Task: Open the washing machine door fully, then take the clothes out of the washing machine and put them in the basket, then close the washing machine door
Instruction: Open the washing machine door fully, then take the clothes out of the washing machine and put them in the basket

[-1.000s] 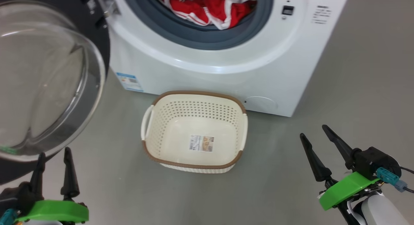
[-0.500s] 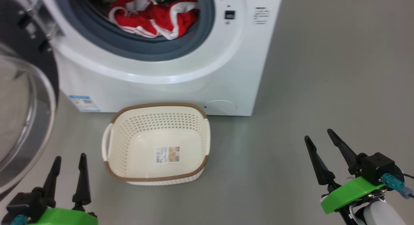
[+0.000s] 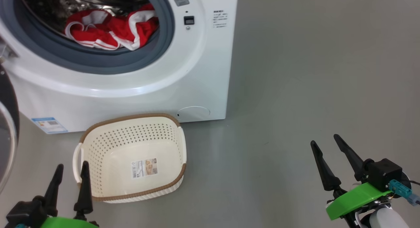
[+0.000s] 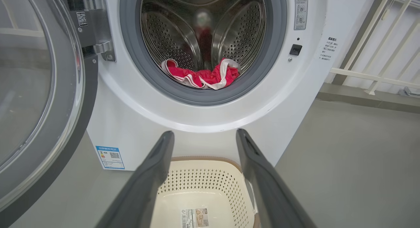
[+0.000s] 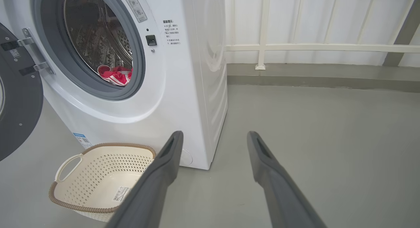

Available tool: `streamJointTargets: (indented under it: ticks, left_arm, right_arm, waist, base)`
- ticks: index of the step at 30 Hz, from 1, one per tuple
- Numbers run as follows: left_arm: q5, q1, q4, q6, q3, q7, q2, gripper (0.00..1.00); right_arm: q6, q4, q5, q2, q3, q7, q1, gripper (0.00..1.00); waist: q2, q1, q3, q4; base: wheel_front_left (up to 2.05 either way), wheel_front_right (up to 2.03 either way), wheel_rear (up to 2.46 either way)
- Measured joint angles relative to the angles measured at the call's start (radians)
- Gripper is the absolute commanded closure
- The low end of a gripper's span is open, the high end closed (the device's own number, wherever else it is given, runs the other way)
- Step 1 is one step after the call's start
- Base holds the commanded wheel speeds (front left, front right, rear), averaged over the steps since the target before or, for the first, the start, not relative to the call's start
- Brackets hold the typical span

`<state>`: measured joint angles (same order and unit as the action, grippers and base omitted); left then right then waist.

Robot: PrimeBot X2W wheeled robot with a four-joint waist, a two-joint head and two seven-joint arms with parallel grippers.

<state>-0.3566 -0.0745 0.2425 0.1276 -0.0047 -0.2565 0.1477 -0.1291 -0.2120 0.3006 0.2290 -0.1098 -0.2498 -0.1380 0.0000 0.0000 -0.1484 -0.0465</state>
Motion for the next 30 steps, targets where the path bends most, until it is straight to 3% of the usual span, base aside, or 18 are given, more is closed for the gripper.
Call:
streamJointTargets:
  ticks: [24, 30]
  left_arm:
    - [-0.007, 0.010, -0.031, 0.000, 0.011, 0.000, 0.001, 0.00]
    - [-0.009, 0.009, -0.025, 0.000, 0.006, 0.000, 0.002, 0.00]
  right_arm:
    - [0.000, 0.008, -0.008, -0.006, 0.017, 0.000, 0.000, 0.00]
    - [0.000, 0.008, -0.008, -0.007, 0.015, 0.000, -0.001, 0.00]
  waist:
    - [0.0000, 0.0000, -0.013, 0.006]
    - [0.0000, 0.0000, -0.019, 0.009]
  base:
    - [0.00, -0.01, 0.00]
    - [0.45, -0.80, 0.34]
